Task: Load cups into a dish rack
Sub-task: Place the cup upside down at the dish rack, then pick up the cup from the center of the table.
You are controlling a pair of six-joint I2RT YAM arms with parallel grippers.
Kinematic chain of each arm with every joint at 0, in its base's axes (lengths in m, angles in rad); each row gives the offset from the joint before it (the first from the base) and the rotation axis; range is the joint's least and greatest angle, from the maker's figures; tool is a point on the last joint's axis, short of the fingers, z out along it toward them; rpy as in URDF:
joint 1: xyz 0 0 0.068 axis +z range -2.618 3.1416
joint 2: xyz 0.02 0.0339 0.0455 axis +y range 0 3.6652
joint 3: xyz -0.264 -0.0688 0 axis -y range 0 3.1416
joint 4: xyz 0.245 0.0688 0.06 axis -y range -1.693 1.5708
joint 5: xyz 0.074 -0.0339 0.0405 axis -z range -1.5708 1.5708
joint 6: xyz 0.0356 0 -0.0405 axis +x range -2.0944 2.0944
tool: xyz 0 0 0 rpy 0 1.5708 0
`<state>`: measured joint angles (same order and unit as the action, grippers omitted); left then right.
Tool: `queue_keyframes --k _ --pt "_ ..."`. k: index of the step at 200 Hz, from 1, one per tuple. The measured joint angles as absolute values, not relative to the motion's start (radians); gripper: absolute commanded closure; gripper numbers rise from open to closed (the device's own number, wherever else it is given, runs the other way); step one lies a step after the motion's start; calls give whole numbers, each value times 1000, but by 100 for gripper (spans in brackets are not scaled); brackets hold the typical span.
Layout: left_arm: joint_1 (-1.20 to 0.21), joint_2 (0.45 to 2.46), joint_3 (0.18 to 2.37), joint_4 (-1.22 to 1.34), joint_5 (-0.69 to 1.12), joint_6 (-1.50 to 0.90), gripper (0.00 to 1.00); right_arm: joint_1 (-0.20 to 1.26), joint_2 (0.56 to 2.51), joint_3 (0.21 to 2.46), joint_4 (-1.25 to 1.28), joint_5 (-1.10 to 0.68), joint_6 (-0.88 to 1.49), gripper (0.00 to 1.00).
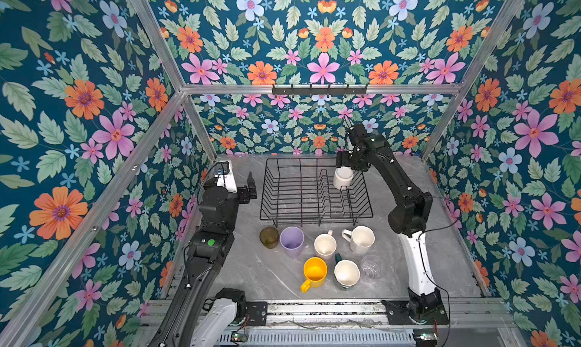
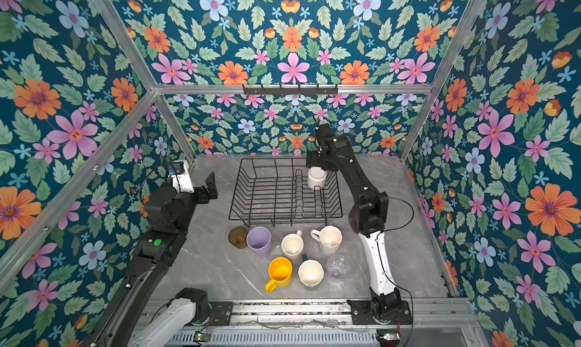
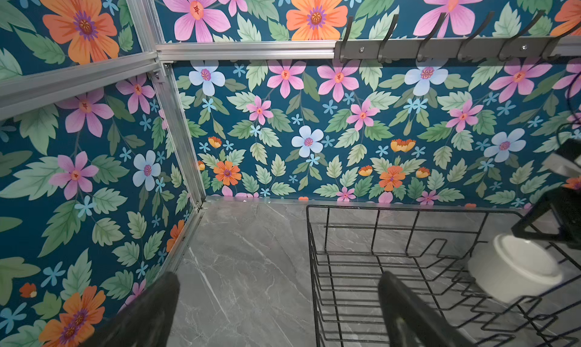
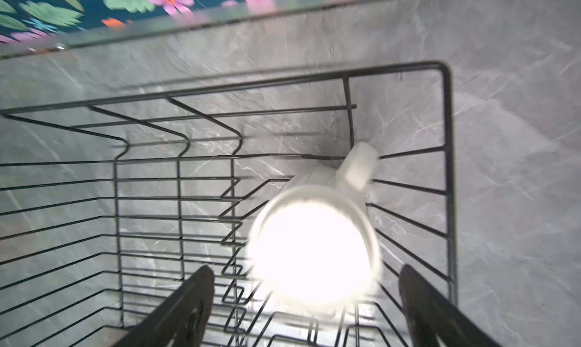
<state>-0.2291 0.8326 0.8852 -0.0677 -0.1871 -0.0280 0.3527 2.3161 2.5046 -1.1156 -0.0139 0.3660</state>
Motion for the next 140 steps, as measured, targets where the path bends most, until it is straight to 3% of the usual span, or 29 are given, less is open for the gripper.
queue_keyframes --k 91,140 --pt "-229 846 885 -69 -210 -25 0 354 2244 2370 -1066 -1 340 9" --pt "-229 852 885 -69 -211 -25 0 358 2094 2194 -998 -12 336 10"
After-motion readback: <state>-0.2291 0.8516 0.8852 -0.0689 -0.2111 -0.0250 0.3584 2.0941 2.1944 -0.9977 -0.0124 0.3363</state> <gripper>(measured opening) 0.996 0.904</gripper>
